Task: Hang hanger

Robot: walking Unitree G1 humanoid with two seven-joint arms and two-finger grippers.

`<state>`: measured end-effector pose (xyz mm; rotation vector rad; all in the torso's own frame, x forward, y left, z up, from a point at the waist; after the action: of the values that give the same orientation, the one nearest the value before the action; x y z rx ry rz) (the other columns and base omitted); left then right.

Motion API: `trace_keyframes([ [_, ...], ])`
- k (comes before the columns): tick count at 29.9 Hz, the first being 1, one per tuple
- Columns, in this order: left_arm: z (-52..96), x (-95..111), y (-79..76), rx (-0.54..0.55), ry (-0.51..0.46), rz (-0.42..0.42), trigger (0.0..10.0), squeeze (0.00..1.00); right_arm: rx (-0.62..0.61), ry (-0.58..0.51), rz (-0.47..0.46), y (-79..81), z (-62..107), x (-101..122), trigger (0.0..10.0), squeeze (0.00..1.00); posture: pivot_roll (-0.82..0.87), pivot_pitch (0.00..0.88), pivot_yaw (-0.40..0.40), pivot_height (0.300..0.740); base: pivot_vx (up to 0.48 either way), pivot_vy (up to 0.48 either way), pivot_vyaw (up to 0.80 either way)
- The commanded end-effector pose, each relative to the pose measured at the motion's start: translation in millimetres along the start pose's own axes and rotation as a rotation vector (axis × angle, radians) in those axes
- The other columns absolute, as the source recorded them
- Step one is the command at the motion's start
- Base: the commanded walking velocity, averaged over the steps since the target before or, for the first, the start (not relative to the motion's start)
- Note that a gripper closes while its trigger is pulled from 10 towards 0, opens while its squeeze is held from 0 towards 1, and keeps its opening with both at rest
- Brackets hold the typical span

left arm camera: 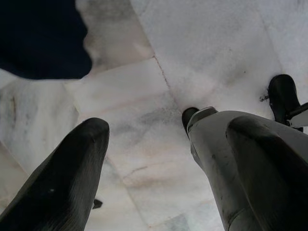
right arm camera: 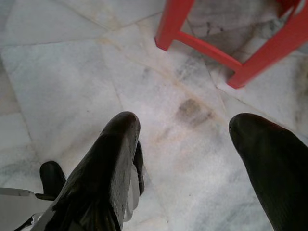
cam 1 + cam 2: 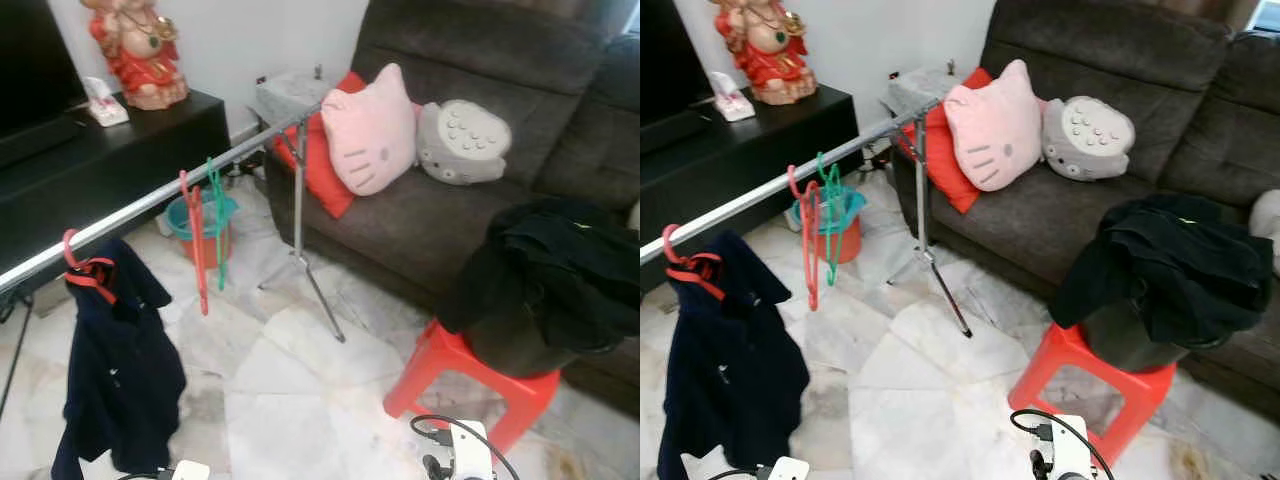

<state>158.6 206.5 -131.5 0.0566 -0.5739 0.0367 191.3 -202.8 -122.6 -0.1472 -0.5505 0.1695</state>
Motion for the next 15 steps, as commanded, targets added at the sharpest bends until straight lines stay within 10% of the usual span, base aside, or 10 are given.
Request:
trace_keyframes([
  [1,0.3,-1.2,1.6,0.006,0.004,-0.026,10.0,0.0,0.002,0.001,0.004,1.4,-0.4,2.0,10.0,0.0,0.02,0.0,-0.026,0.74,0.0,0.0,-0.59],
  [15,0.1,-1.8,0.5,-0.005,0.013,-0.072,10.0,0.0,0.001,-0.005,-0.005,3.2,-0.7,3.7,10.0,0.0,0.03,0.0,-0.027,0.74,0.0,-0.258,-0.6],
])
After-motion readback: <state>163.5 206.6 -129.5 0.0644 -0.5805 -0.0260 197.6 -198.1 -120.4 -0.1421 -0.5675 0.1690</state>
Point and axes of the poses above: a point about 5 cm out from each wrist's last joint towards the gripper, its own z axis pointing back from the gripper into the wrist, its own x axis along the axis of the wrist's last joint, y = z × x, the point moved 4 cm from there along -z, pointing out of the wrist towards the gripper, and after that the axes turned 14 degrees about z, right-handed, at the moved point
